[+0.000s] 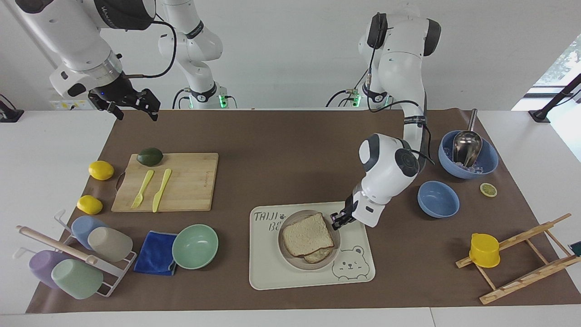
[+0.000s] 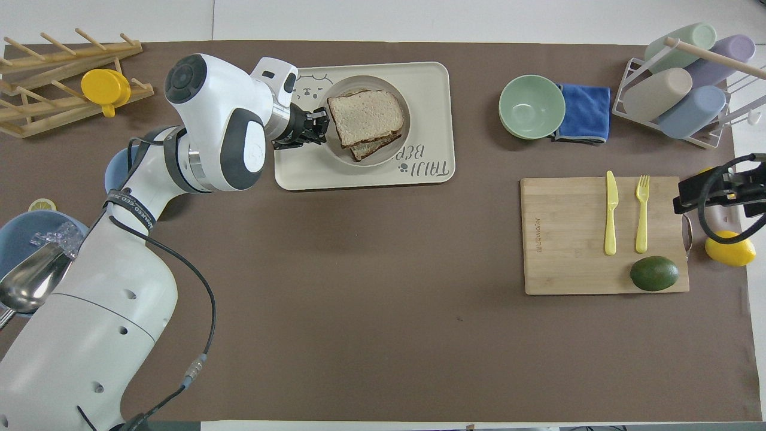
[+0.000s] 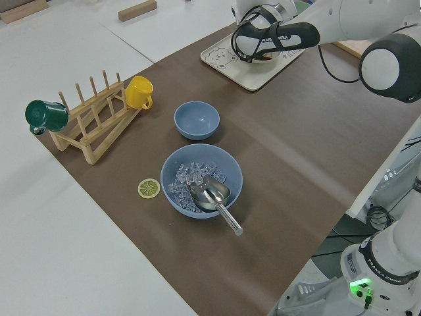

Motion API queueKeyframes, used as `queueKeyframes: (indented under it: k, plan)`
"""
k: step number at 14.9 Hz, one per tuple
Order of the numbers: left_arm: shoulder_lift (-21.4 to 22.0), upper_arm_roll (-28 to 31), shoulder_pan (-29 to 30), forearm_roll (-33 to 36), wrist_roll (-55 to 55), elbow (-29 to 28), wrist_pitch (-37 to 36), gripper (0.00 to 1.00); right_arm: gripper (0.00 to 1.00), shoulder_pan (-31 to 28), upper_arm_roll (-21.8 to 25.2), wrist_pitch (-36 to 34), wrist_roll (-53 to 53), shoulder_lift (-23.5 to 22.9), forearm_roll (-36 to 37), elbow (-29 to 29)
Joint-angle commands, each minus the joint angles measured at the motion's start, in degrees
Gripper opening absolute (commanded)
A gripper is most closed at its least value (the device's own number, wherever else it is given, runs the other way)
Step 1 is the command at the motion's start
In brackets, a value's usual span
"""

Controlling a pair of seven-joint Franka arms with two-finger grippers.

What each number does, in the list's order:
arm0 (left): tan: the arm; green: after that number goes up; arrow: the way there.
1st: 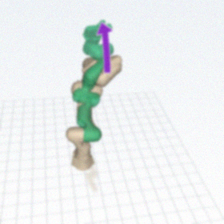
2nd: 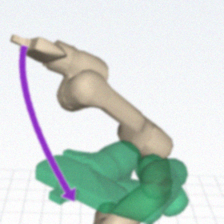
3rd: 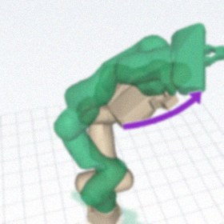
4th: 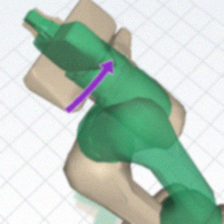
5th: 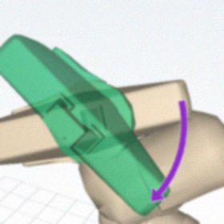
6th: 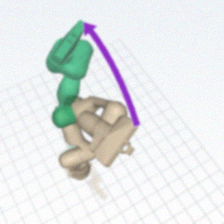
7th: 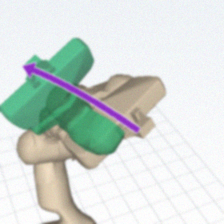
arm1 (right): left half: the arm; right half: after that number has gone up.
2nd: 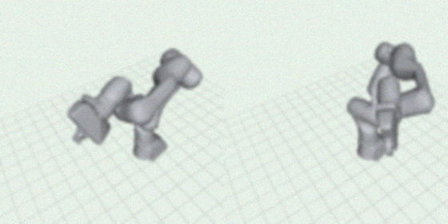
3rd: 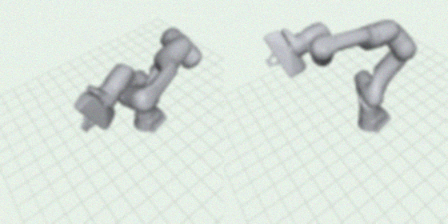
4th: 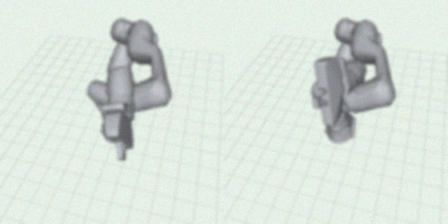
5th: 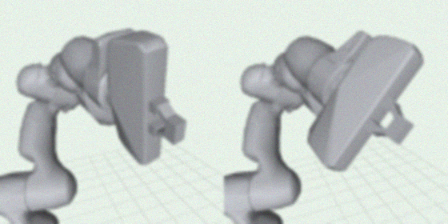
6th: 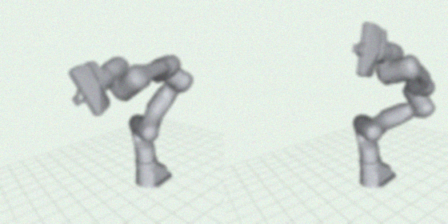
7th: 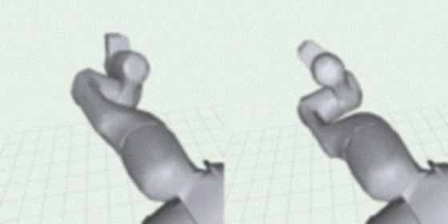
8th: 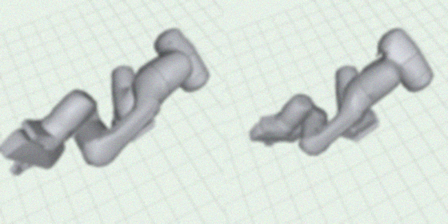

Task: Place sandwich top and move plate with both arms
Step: 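Lower the plate onto the tray and open the left gripper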

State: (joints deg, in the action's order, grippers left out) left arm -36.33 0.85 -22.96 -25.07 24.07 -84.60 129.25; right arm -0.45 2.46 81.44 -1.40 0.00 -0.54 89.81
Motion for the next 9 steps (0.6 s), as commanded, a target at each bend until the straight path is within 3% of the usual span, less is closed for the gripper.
queueKeyframes:
  k: [1,5,9]
  plan:
    - [1.0,0.3,-0.4,0.5,0.8,-0.8,1.0,1.0,1.0,-1.1,-0.6,0.6,1.7,0.4,-1.5,-0.3]
    - [1.6,0.6,0.4,3.1,0.8,-0.7,-0.7,1.0,1.0,-1.1,-0.7,0.5,1.7,0.3,-1.6,-0.3]
    - [5.0,0.6,3.2,3.1,0.4,-0.7,-4.3,1.0,1.0,-1.4,-0.3,0.1,1.7,0.5,-1.7,-0.3]
